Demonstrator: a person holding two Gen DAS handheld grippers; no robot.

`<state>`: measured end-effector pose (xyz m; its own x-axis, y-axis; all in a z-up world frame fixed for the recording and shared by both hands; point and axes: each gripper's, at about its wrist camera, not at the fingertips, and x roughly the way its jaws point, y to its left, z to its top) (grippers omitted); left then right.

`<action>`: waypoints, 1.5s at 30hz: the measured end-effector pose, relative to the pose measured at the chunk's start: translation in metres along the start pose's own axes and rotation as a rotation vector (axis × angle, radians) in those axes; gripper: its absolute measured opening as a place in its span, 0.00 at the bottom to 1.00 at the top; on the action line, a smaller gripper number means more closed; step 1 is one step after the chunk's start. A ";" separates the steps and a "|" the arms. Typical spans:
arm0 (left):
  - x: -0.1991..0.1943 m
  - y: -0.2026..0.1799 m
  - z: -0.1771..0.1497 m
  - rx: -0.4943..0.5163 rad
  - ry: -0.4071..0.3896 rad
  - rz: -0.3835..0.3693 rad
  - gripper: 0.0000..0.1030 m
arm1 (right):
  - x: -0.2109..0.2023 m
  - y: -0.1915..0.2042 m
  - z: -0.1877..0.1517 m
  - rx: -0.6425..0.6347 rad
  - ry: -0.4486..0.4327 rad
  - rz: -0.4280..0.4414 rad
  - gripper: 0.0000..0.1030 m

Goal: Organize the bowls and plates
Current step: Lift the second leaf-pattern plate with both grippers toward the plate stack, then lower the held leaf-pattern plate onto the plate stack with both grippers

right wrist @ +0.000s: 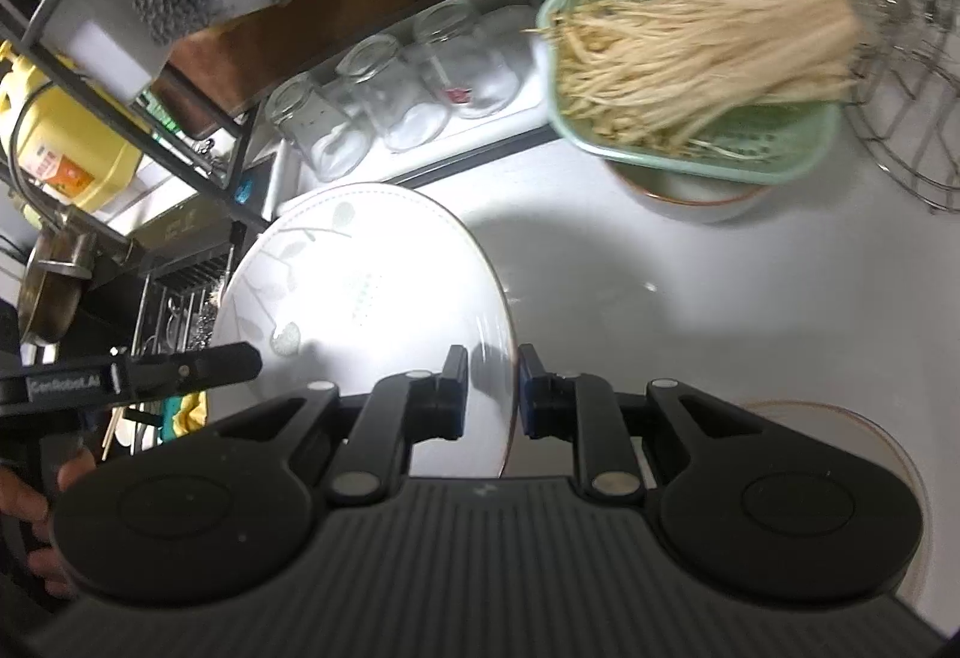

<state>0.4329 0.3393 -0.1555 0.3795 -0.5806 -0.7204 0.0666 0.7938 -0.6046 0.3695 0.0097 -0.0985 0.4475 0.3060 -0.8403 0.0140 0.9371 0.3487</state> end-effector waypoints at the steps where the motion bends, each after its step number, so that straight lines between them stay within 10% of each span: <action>1: 0.001 -0.004 -0.003 -0.001 0.003 0.001 0.43 | -0.003 -0.002 -0.002 0.003 -0.001 -0.005 0.19; 18: 0.002 -0.046 -0.035 -0.004 -0.002 -0.016 0.43 | -0.047 -0.032 -0.035 0.004 -0.042 -0.044 0.19; 45: 0.062 -0.138 -0.100 0.134 0.097 0.155 0.42 | -0.057 -0.135 -0.116 0.118 -0.028 -0.012 0.20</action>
<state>0.3543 0.1756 -0.1504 0.3041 -0.4596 -0.8344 0.1386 0.8879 -0.4386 0.2384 -0.1145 -0.1459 0.4713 0.2889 -0.8333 0.1240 0.9137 0.3870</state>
